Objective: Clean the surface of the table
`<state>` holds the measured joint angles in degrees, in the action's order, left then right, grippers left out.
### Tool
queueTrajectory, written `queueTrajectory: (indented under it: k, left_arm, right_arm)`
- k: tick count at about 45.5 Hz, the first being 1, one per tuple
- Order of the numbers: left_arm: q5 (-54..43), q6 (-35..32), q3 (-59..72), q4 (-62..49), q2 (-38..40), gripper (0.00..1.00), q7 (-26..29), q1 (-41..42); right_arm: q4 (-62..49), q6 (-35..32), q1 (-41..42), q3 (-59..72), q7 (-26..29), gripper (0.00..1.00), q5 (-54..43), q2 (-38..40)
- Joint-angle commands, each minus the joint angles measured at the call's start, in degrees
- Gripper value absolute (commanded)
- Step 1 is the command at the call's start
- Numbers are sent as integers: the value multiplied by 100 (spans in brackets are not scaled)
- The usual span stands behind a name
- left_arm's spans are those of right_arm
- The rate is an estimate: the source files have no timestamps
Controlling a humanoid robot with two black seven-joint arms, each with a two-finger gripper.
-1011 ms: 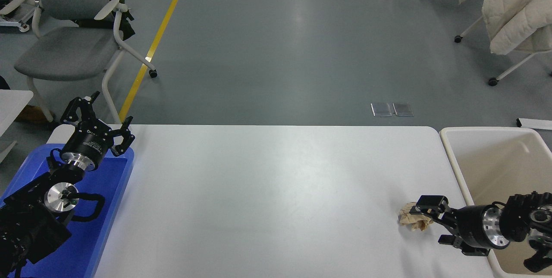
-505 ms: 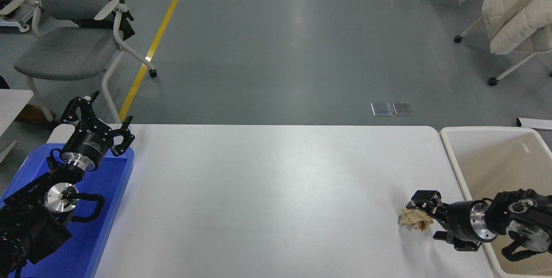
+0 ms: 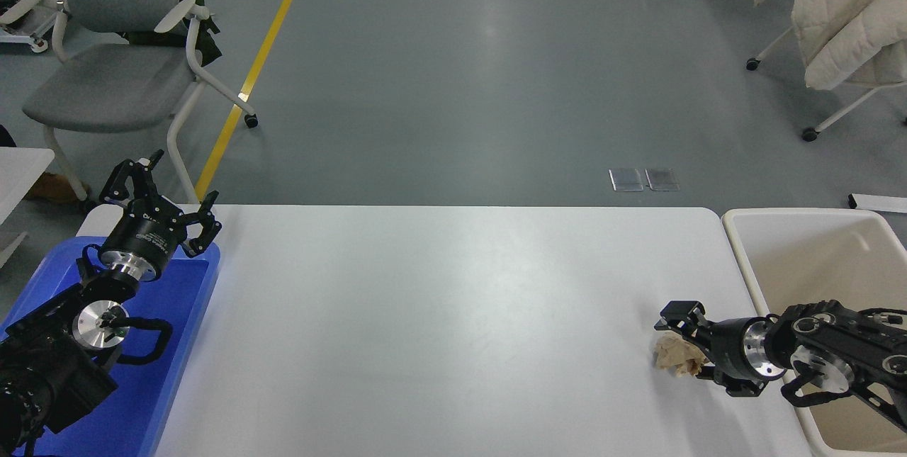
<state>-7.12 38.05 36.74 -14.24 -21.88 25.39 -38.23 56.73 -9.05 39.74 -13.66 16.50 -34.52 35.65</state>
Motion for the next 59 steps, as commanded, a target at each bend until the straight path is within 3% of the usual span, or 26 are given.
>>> queueTrajectory:
  k: [1, 5, 11, 17, 20, 26, 29, 46, 59]
  left_arm:
    - [0, 1, 0, 0, 0, 100, 1, 0]
    - [0, 1, 0, 0, 0, 100, 1, 0]
    - [0, 1, 0, 0, 0, 100, 1, 0]
    - [0, 1, 0, 0, 0, 100, 1, 0]
    - [0, 1, 0, 0, 0, 100, -8, 0]
    - [0, 1, 0, 0, 0, 100, 1, 0]
    - [0, 1, 0, 0, 0, 100, 1, 0]
    - [0, 1, 0, 0, 0, 100, 1, 0]
    - [0, 1, 0, 0, 0, 100, 1, 0]
  right_arm:
    - [-118, -18, 122, 13, -7, 99, -142, -111]
    - [-109, -36, 87, 118, -33, 96, -397, -128]
    - [-101, -36, 87, 294, -59, 74, -775, -304]
    - [-101, -36, 69, 311, -68, 64, -1056, -340]
    - [-92, -53, 96, 320, -60, 52, -1057, -340]
    - [-83, -167, 131, 311, -59, 8, -1039, -331]
    - [-74, -229, 140, 303, -42, 0, -978, -287]
    - [110, -422, 140, 206, 2, 0, -942, -15]
    - [1743, -852, 649, 338, 283, 0, -1056, 1487]
